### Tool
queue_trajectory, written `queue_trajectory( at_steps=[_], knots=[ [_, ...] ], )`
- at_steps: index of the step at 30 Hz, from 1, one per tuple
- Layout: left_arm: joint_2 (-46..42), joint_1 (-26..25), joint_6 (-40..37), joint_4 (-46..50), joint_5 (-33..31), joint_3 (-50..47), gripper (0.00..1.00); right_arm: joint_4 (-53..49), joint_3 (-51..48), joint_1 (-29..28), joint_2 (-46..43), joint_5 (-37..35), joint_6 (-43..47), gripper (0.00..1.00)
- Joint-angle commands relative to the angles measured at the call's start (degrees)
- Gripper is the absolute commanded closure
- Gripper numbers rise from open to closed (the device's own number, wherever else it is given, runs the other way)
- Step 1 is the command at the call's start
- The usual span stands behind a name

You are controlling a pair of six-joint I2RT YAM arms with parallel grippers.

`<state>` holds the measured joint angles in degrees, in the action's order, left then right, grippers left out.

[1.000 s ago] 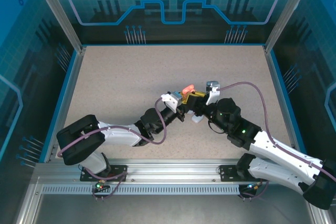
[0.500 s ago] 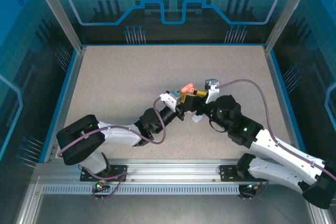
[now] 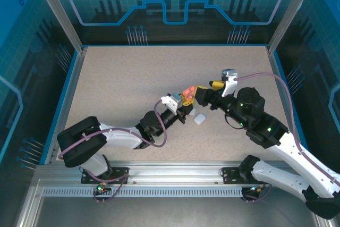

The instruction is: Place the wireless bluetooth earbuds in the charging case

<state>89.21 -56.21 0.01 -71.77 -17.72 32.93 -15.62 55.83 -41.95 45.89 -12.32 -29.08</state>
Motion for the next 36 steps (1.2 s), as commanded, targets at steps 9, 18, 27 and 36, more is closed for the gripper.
queue_trajectory(
  at_steps=[9, 18, 27, 36],
  knots=[
    [-6.4, 2.3, 5.6, -3.7, 10.1, -4.5, 1.0, -18.7, 6.2, 12.4, 1.8, 21.6, 15.8, 0.0],
    [-10.1, 5.3, 8.6, -3.4, 18.9, -6.5, 1.0, -17.2, 5.2, 15.1, 5.0, 37.2, 19.7, 0.0],
    [-10.9, 7.0, 8.7, -3.9, 25.0, -7.4, 1.0, -11.4, 5.6, 15.9, 10.1, 48.0, 15.3, 0.0],
    [-10.8, 7.2, 9.1, -3.4, 25.7, -7.2, 1.0, -8.9, 6.2, 14.6, 15.3, 54.8, 13.0, 0.0]
  ],
)
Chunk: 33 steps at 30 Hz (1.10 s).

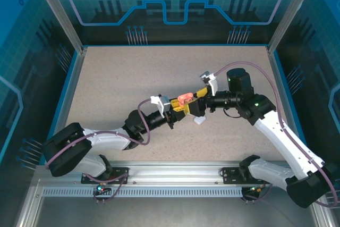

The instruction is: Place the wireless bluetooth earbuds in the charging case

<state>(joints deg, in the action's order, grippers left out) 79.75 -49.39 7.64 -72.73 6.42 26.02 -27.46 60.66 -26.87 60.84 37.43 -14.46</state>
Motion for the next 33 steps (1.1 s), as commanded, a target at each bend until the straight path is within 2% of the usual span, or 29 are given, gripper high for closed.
queue_trajectory(
  at_steps=[1, 7, 13, 19, 23, 28, 30, 33],
  knots=[
    [-1.2, 0.4, 1.5, -2.3, 1.4, -0.2, 1.0, 3.7, 1.4, -0.6, 0.5, 6.0, -1.7, 0.0],
    [-0.7, 0.4, 1.7, -1.8, 0.8, -0.1, 1.0, 4.9, 2.7, -1.0, 0.5, 8.5, -2.1, 0.03],
    [-0.5, 0.6, 1.7, -1.1, 0.1, -0.1, 1.0, 2.6, 3.6, -1.1, 0.0, 6.8, -1.1, 0.1],
    [-0.4, 0.8, 1.9, -1.0, 0.0, -0.2, 1.0, -0.2, 3.7, -1.2, -0.5, 3.4, 0.1, 0.09],
    [-0.7, 1.0, 2.1, -0.1, -0.4, -0.3, 1.0, -3.5, 4.5, -1.2, -2.0, -5.5, 1.5, 0.06],
    [-1.7, 2.7, 6.0, 2.0, -0.8, -2.3, 1.0, -6.2, 2.0, -0.8, -5.9, -28.4, 0.0, 0.0],
    [-2.4, 3.9, 8.5, 2.7, -0.6, -4.0, 1.0, -6.5, -0.4, -0.4, -7.2, -35.2, -1.8, 0.0],
    [-4.0, 5.9, 12.5, 6.7, 0.3, -6.3, 1.0, -4.8, -4.9, 0.4, -9.1, -38.4, -3.4, 0.0]
  ],
)
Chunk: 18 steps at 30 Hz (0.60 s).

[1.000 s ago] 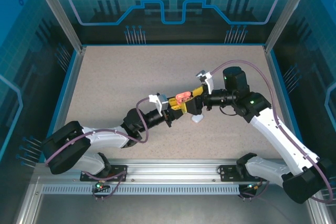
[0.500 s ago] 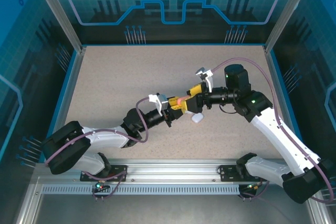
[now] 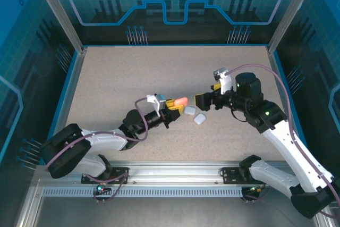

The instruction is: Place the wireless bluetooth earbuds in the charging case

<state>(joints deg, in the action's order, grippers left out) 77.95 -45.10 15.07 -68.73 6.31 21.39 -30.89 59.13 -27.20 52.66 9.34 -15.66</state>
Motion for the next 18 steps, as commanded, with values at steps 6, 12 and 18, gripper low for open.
queue_trajectory(
  at_steps=[6, 12, 18],
  knots=[
    [-6.6, 4.1, 8.0, 28.8, 3.5, 1.5, 1.0, 1.1, -10.7, 2.0, -2.7, -11.4, -4.5, 0.0],
    [-1.4, 8.5, 10.4, 49.5, 6.3, 9.8, 1.0, 1.3, -12.7, 2.3, -2.5, -10.8, -4.2, 0.0],
    [11.2, 12.7, 16.7, 51.7, 14.0, 17.2, 1.0, 1.4, -13.7, 2.7, -3.2, -10.0, -3.9, 0.0]
  ],
)
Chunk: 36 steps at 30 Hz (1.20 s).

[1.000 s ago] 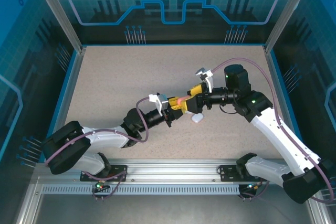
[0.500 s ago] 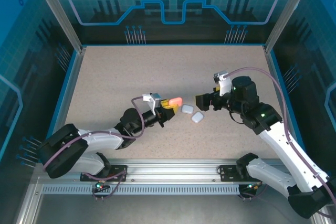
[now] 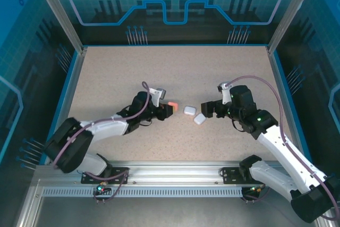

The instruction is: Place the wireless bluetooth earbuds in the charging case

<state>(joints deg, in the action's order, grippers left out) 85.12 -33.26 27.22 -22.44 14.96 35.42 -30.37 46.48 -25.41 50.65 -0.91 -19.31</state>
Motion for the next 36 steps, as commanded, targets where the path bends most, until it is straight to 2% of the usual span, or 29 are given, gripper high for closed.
queue_trajectory(
  at_steps=[1, 10, 13, 16, 19, 20, 24, 31, 36],
  knots=[
    [6.1, 0.9, 5.3, 5.6, 5.9, 4.6, 1.0, 0.8, -1.4, 1.0, -1.4, 0.1, -0.3, 0.0],
    [17.0, 0.9, 10.1, 3.2, 6.4, 10.1, 1.0, 0.2, -3.2, 1.9, -2.7, -0.2, 0.3, 0.0],
    [19.0, 0.9, 10.5, 3.1, 6.6, 11.0, 0.95, 0.3, -3.5, 2.0, -2.7, -0.1, 0.5, 0.0],
    [19.7, 0.9, 10.7, 3.1, 5.8, 10.7, 0.83, 0.0, -3.8, 2.2, -2.7, -0.3, 0.5, 0.0],
    [19.5, 0.9, 10.1, 4.5, 4.6, 10.7, 0.54, -0.6, -3.7, 2.4, -2.8, -0.6, 0.6, 0.0],
    [19.3, 0.9, 9.6, 5.3, 4.2, 10.8, 0.48, -1.1, -3.5, 2.5, -3.0, -0.8, 0.7, 0.0],
    [17.4, 0.9, 7.5, 8.6, 0.8, 10.3, 0.33, -3.2, -2.8, 2.8, -3.7, -2.5, 1.7, 0.0],
    [10.8, 1.6, 3.6, 12.4, -4.9, 8.3, 0.24, -5.1, -0.9, 4.8, -3.7, -7.4, 6.8, 0.0],
    [3.2, 2.9, -0.6, 15.5, -9.2, 7.4, 0.18, -3.3, -1.7, 8.8, -3.6, -11.2, 9.5, 0.0]
  ],
)
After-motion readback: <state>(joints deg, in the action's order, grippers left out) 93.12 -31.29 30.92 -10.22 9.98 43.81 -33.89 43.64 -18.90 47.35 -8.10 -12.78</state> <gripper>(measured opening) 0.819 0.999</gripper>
